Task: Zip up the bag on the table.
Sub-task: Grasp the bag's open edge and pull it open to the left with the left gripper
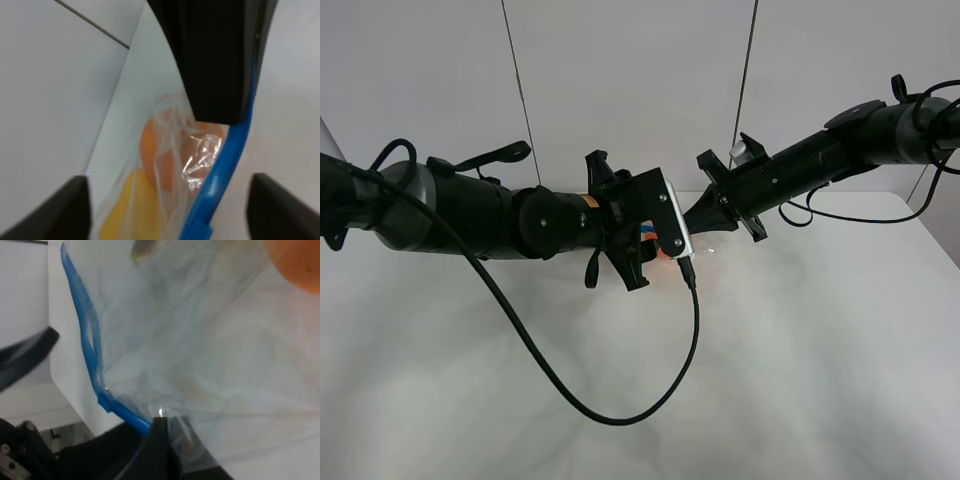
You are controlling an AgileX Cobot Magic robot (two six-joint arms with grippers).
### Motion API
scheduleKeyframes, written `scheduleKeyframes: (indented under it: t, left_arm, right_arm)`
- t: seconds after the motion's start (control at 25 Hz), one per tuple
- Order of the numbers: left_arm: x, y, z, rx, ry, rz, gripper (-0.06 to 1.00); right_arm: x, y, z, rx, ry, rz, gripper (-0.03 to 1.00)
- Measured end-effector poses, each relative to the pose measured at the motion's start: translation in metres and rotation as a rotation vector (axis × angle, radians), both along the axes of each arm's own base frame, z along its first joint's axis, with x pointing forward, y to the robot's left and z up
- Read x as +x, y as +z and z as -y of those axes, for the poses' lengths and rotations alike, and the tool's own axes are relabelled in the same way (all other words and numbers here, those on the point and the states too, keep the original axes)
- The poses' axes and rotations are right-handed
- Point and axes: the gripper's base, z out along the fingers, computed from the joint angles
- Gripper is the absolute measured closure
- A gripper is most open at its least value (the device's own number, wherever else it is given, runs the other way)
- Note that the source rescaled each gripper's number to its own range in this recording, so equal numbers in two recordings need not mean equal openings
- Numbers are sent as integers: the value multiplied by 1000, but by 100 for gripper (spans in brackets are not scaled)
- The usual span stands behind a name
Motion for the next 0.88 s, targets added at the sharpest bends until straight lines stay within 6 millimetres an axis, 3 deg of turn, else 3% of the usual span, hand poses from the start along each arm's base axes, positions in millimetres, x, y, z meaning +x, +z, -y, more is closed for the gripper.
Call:
scheduleKeyframes:
  t: [0.24, 0.48, 0.72, 0.88]
  left_arm:
    - [0, 0, 0, 1, -2, -6, 58]
    - [-1, -1, 0, 3, -3, -10, 69]
    - [-2, -1, 1, 5, -9, -12, 90]
    - [-2, -1, 1, 5, -9, -12, 93]
  right_arm:
    - [1, 0, 0, -3, -7, 4, 96]
    - [1, 0, 0, -2, -10, 6, 96]
    - [2, 0, 0, -1, -15, 6, 97]
    - [2, 0, 0, -1, -15, 6, 97]
